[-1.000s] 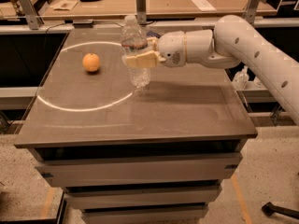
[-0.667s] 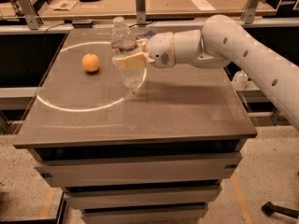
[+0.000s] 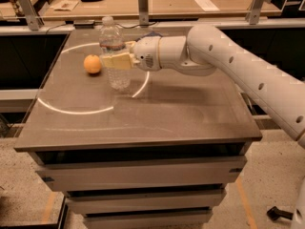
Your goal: Move water bottle near orange
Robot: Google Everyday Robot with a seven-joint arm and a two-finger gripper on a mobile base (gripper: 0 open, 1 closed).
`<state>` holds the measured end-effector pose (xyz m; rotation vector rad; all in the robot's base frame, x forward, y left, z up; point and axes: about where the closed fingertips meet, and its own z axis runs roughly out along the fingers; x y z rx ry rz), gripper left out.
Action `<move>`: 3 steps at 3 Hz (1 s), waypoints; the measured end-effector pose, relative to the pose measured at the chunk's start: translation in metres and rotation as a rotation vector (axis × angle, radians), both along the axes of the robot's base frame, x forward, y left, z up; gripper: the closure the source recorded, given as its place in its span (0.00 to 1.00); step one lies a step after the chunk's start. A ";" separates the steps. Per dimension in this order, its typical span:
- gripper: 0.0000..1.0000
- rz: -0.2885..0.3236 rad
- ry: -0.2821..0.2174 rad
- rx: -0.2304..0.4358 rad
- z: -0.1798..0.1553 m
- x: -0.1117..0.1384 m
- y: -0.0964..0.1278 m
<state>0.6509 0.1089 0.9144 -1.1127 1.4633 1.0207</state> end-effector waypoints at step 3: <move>1.00 -0.033 -0.033 0.052 0.020 0.024 0.052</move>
Offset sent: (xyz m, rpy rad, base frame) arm 0.0284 0.0509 0.0267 0.0684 -0.0337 -0.0573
